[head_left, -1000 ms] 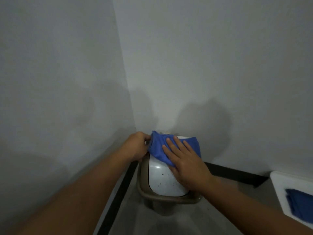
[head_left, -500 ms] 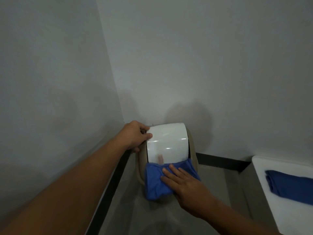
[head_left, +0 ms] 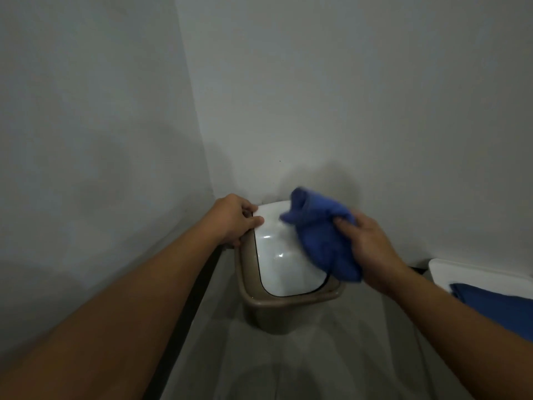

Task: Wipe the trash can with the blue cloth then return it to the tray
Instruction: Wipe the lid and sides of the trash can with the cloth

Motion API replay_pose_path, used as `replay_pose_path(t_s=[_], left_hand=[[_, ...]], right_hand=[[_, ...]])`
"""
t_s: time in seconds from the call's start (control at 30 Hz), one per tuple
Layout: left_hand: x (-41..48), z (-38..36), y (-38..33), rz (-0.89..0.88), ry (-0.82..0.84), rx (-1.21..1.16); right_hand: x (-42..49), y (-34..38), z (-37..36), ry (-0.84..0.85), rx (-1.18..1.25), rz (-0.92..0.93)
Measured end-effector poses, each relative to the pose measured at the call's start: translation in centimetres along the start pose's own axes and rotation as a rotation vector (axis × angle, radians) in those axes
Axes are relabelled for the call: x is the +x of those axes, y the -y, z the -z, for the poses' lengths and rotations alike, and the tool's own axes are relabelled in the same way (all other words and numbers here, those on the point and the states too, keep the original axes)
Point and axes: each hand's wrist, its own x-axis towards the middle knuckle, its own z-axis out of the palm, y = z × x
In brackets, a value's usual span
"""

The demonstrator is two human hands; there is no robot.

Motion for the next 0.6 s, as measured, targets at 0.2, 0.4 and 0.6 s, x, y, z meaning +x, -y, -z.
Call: replay_pose_path(t_s=[0.2, 0.4, 0.6], left_hand=[[0.2, 0.1, -0.1, -0.001, 0.016, -0.007], [0.2, -0.4, 0.6, -0.059, -0.008, -0.032], [0.4, -0.4, 1.2, -0.082, -0.010, -0.067]], right_hand=[[3.3, 2.3, -1.9, -0.125, -0.287, 0.201], [3.6, -1.5, -8.1, 0.108, -0.989, 0.142], [1.7, -1.6, -7.7, 0.215, -0.799, 0.177]])
